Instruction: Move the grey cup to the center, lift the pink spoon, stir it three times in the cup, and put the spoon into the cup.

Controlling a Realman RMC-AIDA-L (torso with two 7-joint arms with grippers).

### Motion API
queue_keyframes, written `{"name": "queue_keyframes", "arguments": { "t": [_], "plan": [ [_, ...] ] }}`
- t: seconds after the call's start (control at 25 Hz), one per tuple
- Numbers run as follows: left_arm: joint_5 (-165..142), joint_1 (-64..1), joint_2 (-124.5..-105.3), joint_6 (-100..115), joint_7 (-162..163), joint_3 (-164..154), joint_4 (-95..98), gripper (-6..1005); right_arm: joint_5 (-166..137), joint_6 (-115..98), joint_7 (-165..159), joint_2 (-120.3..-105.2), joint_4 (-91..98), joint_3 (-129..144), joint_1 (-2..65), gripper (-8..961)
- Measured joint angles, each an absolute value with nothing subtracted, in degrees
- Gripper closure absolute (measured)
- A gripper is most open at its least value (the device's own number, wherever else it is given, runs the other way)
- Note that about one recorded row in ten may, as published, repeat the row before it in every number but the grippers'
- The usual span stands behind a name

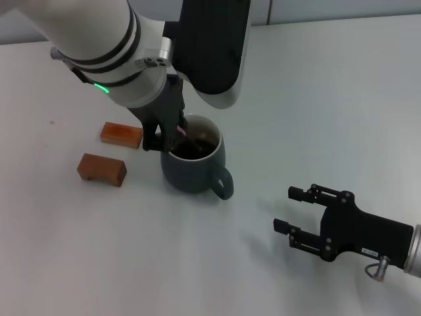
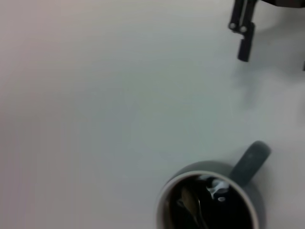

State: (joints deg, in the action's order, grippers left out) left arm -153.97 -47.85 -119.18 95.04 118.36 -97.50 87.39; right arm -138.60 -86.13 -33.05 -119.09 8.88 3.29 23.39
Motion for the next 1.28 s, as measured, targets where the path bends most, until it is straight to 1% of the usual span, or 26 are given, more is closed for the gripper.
{"name": "queue_keyframes", "arguments": {
  "t": [1.08,1.2,1.28],
  "plan": [
    [-151.5,-45.9,-119.18,93.2,123.5,-99.0,86.8,855,-138.6,-86.1,-33.1,-119.18,8.9,3.5,23.6,296],
    [-149.3,-45.4,-119.12,92.2,123.0,-98.3,86.9,766,-138.6,-86.1,-33.1,-119.18,8.9,3.5,23.6,296],
    [-137.2,-42.7,-118.89,90.2,117.9,-91.6,88.0,706,-138.6,-86.0,-33.1,-119.19,8.9,3.5,23.6,296]
  ]
}}
